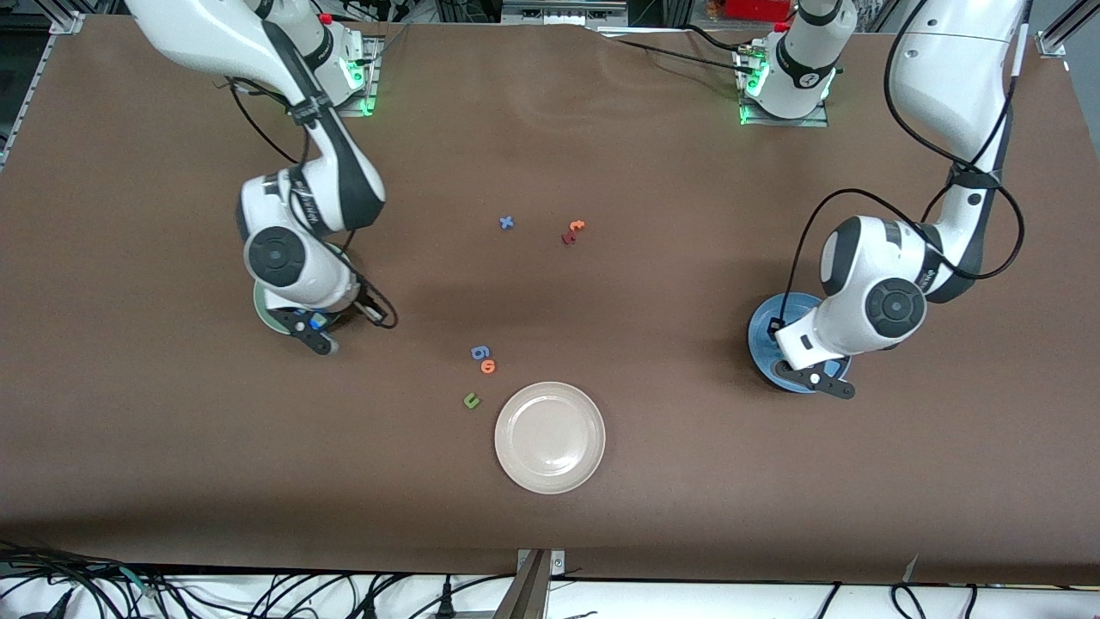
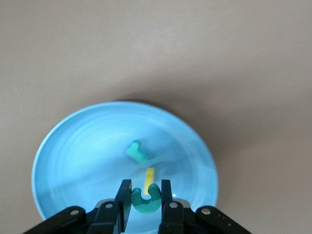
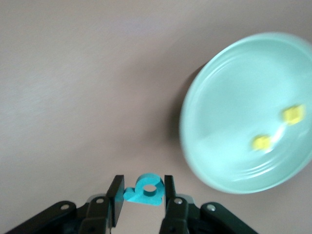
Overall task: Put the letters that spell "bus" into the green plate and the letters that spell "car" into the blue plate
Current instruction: 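Drop the b on the green plate while the left gripper drops c on blue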
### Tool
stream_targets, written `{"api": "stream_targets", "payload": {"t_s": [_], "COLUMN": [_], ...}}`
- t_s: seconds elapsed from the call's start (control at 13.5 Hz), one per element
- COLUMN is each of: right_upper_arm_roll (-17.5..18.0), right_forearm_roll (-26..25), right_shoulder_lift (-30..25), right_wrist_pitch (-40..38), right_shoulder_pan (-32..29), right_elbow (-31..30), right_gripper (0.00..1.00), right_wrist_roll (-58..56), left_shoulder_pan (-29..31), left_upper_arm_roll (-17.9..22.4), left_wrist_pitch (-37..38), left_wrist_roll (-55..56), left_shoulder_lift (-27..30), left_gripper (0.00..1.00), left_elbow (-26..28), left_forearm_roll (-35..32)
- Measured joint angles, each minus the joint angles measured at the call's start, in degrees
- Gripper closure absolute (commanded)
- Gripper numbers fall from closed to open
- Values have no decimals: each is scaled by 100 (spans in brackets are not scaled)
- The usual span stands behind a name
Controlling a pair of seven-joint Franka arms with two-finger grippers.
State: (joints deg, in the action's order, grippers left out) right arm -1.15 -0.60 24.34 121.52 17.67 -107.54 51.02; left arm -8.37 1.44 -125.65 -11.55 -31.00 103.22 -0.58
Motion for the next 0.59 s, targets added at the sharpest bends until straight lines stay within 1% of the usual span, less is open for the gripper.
{"api": "stream_targets", "payload": {"t_s": [0.07,0.22,0.37,0.52,0.59], "right_upper_arm_roll": [-156,-449,-685,-777,-786], "right_forearm_roll": [1,2,32,118,134], "right_shoulder_lift": [-34,-21,17,56,97], "right_wrist_pitch": [-93,-112,45,551,771], "right_shoulder_pan": [-16,-27,-41,-151,-228], "right_elbow": [-8,-95,-279,-596,-728], "right_gripper": [78,78,78,78,78], "right_wrist_roll": [-343,-989,-1563,-2032,-2174], "left_shoulder_pan": [39,74,92,88,86], "left_upper_arm_roll": [-3,-8,-8,-36,-52], "left_wrist_pitch": [0,-6,-7,194,466], "left_wrist_roll": [-17,-59,-105,-105,-105], "left_shoulder_lift": [-1,-8,-4,38,90], "left_gripper": [0,0,0,0,0], "left_elbow": [48,81,17,-146,-295], "left_forearm_roll": [0,0,0,0,0]}}
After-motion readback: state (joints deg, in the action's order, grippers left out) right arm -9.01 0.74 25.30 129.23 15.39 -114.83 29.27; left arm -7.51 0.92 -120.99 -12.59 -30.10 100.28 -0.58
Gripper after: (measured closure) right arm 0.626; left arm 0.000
